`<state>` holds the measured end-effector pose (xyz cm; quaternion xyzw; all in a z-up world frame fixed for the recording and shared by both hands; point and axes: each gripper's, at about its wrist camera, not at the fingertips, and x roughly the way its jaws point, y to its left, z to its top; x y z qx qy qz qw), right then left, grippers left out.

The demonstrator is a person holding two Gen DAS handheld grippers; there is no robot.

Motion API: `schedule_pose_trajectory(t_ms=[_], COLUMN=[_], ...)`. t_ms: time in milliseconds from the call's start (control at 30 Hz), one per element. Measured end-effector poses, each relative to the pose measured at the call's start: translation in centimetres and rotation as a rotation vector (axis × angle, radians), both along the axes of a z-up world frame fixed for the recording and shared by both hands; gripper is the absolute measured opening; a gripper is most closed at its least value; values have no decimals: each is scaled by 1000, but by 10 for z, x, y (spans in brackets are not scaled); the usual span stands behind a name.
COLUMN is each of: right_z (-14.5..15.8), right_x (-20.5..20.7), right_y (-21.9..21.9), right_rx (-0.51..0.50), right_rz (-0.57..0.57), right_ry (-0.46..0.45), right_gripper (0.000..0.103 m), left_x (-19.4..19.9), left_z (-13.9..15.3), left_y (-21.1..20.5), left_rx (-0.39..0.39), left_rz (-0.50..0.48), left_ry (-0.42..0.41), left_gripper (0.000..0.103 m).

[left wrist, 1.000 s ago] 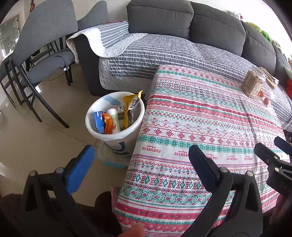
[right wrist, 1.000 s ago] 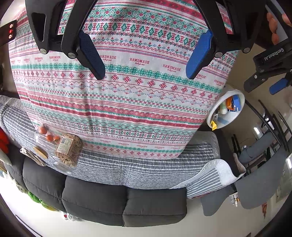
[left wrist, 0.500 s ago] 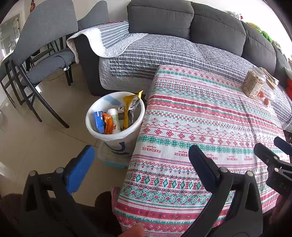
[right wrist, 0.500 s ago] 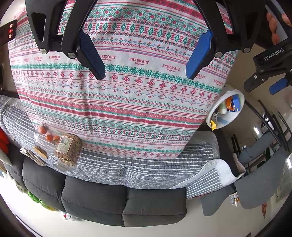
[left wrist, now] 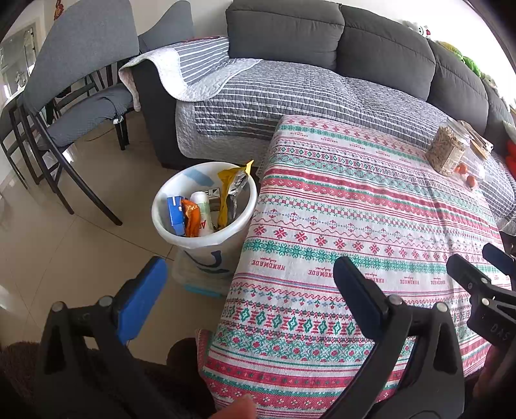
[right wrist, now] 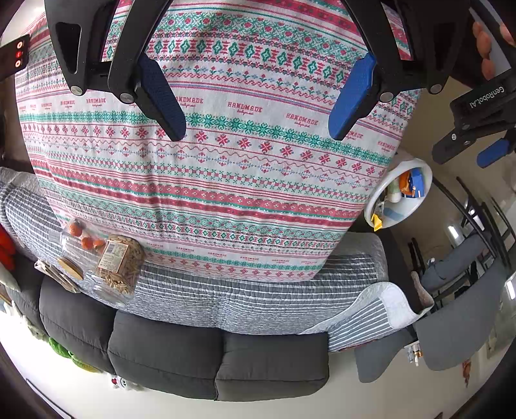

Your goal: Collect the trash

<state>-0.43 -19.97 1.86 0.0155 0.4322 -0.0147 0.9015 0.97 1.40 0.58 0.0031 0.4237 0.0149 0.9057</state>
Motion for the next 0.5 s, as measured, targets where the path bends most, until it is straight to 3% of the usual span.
schedule_pose_trajectory(t_ms=[500], right_z=[-1], right_x=[1], right_y=[3], right_rx=[-1], right_rz=[7], right_ry=[0], right_gripper=[91], left_x=[0], left_z=[0], left_y=[0], left_rx=[0], left_rz=[6], left_ry=[0], left_gripper=[102])
